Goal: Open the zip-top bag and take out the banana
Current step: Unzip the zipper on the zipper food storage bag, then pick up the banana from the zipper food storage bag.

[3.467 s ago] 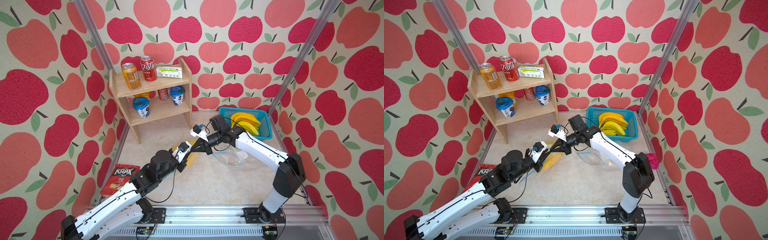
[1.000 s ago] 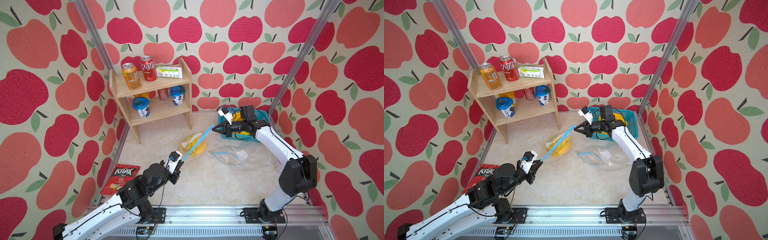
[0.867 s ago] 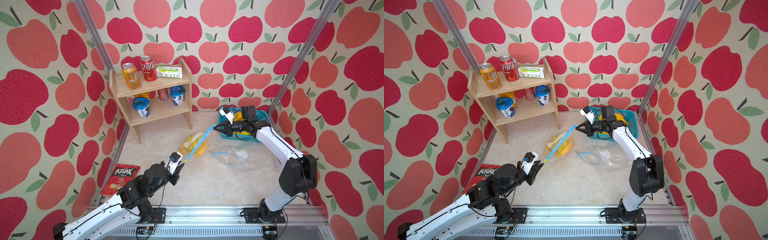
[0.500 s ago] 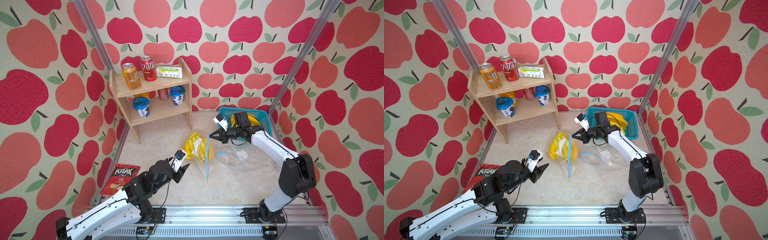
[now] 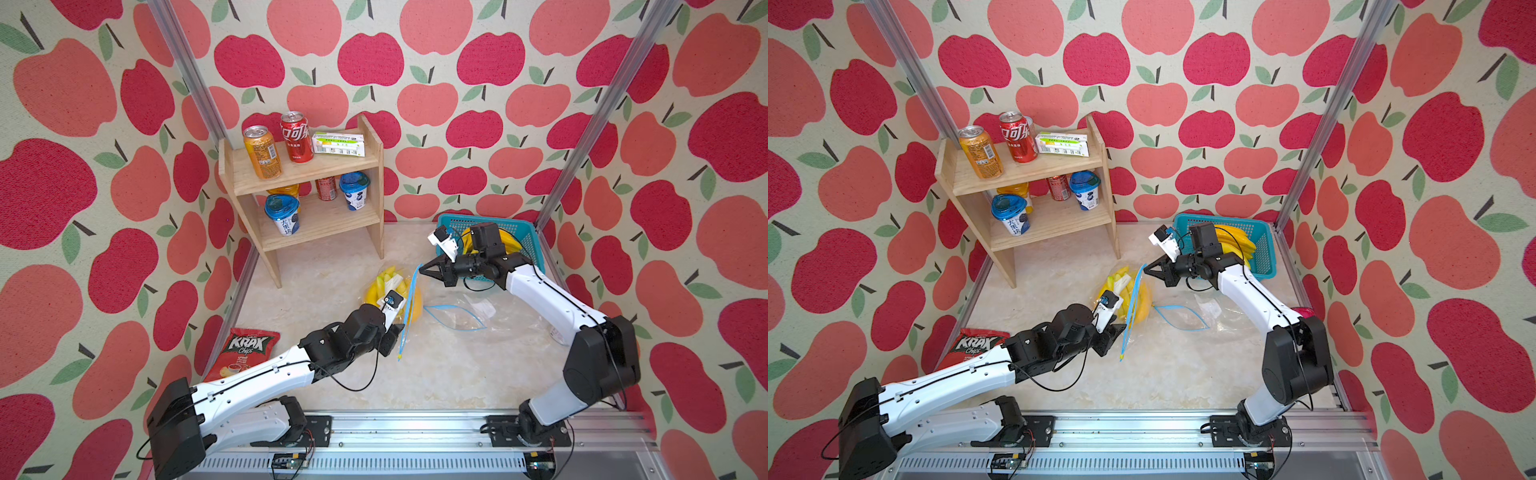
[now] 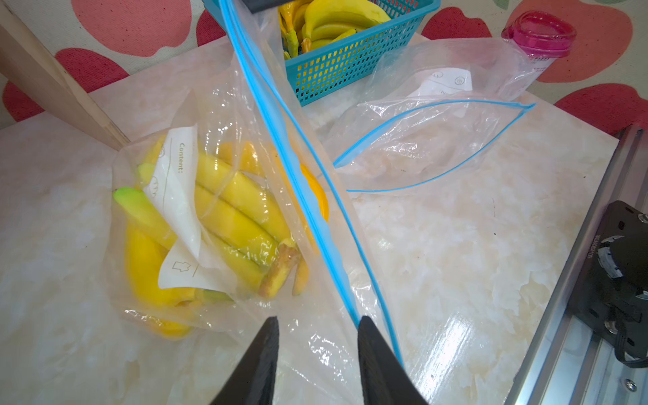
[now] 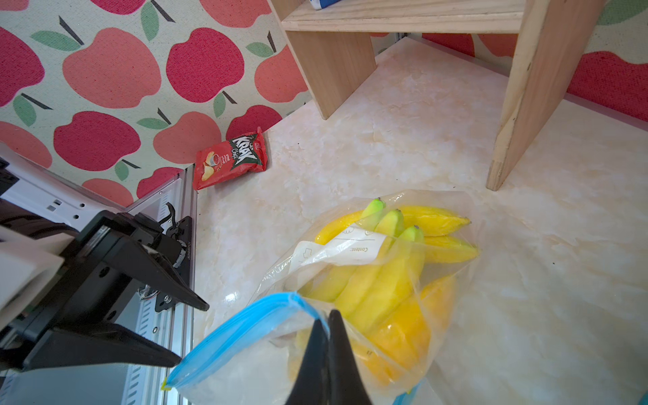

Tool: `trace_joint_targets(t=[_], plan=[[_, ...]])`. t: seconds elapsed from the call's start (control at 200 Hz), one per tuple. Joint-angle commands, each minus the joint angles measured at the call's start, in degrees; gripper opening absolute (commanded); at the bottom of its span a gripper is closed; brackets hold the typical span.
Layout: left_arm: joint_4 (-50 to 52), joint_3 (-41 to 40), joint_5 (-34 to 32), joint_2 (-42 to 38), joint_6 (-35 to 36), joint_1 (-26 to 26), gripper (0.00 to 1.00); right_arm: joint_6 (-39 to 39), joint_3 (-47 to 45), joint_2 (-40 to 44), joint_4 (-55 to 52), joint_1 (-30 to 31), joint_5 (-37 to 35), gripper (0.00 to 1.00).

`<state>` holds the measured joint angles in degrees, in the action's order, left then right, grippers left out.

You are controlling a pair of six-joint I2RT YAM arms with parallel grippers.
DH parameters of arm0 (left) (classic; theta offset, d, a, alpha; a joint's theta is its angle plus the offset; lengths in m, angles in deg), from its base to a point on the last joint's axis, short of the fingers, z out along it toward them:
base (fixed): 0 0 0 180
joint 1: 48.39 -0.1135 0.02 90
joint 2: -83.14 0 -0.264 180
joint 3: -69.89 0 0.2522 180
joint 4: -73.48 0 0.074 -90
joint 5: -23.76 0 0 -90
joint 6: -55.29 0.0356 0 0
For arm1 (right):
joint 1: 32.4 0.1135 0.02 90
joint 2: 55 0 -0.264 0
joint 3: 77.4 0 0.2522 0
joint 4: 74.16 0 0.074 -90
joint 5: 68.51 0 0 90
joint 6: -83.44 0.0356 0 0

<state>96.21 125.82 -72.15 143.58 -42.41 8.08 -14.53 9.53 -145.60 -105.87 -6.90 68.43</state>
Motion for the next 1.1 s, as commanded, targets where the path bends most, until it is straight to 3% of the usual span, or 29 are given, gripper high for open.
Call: trace_joint_targets(t=[0.0,1.095], plan=[[-3.35,-0.86,1.21,-1.6,-2.42,0.19,0.4,1.24,-0.92,1.79,1.24,0.28,-0.19,0.0],[-0.09,1.69,-3.83,4.71,-5.57,2.33,0.3,2.25,-1.64,2.95,2.04,0.41,-1.41,0.0]])
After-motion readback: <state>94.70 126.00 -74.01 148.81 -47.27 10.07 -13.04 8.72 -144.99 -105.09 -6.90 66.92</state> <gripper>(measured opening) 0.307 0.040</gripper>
